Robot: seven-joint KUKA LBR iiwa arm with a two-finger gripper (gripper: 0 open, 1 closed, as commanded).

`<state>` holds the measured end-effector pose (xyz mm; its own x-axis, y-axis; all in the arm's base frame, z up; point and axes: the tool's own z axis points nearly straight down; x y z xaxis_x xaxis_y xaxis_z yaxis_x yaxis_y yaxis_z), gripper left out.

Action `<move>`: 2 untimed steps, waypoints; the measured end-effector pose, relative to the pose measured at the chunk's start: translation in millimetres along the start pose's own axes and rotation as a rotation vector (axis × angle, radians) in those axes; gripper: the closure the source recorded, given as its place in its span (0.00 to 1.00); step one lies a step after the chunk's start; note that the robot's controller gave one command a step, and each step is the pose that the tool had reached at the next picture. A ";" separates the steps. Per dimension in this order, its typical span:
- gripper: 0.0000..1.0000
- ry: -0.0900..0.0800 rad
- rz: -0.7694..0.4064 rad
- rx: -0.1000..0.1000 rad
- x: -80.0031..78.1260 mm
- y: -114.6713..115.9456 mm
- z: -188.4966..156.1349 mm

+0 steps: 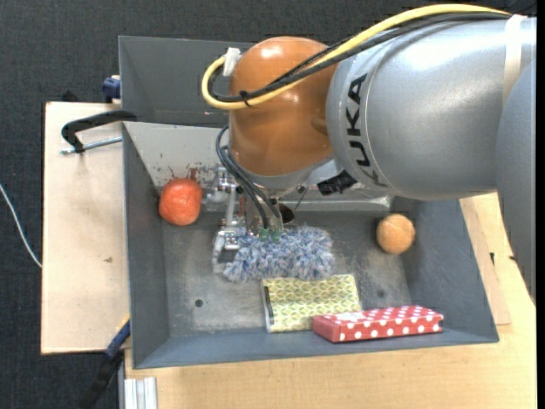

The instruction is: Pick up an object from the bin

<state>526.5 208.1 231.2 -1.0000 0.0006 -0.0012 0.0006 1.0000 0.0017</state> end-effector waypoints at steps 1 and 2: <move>0.00 0.000 0.000 0.000 0.0 0.0 0.0; 0.00 -0.009 -0.098 -0.004 6.0 -28.0 30.2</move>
Offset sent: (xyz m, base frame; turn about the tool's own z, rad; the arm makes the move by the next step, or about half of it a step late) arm -0.0144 -0.0759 -0.0750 -0.1918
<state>520.5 180.2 201.0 -0.9952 -0.0977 -0.0101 -0.0977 0.9952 0.0055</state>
